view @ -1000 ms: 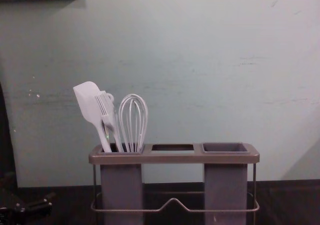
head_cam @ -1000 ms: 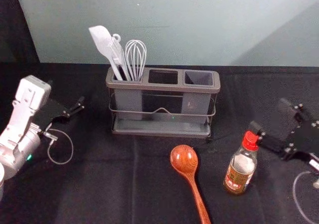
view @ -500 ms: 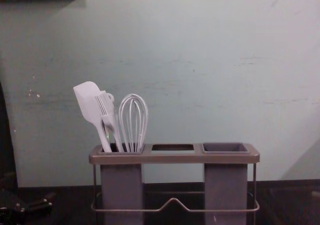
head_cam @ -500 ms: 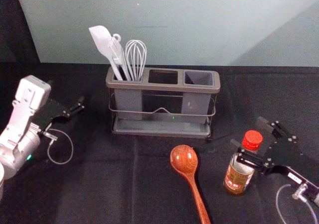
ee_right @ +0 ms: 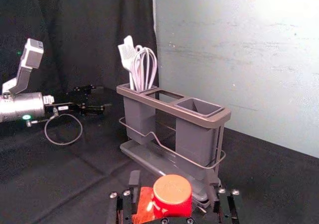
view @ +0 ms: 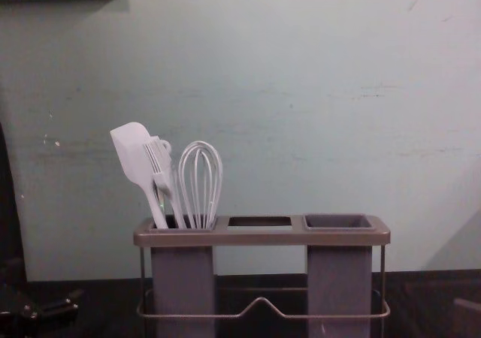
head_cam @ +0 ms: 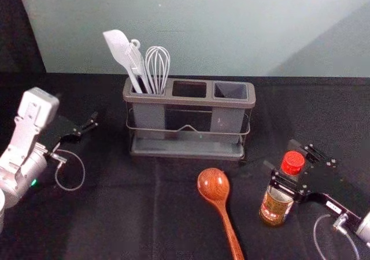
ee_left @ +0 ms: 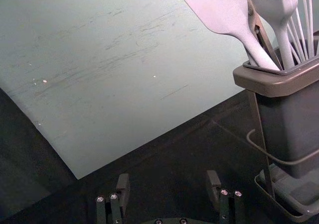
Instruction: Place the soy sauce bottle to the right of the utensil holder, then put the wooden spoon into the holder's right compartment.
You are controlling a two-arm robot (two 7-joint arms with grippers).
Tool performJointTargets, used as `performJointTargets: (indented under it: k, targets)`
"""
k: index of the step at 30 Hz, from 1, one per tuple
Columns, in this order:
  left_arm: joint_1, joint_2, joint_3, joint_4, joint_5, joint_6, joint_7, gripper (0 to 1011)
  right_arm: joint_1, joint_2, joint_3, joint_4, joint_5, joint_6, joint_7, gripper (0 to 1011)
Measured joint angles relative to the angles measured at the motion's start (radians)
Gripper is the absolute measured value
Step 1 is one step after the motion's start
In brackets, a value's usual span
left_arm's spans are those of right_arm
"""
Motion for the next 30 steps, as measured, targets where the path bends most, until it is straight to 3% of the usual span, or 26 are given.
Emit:
performJointTargets:
  k: [3,14,30]
  targets:
    - [0.000,0.000,0.000,0.000,0.000,0.000,0.000,1005,0.000,-0.005,0.004,0.001,-0.003,0.003,0.003,776]
    - [0.000,0.000,0.000,0.000,0.000,0.000,0.000,1005,-0.015,-0.024,0.032,-0.010,-0.014,0.019,0.020,405]
    - [0.000,0.000,0.000,0.000,0.000,0.000,0.000,1005,-0.039,-0.038,0.095,-0.048,-0.017,0.024,0.038,388]
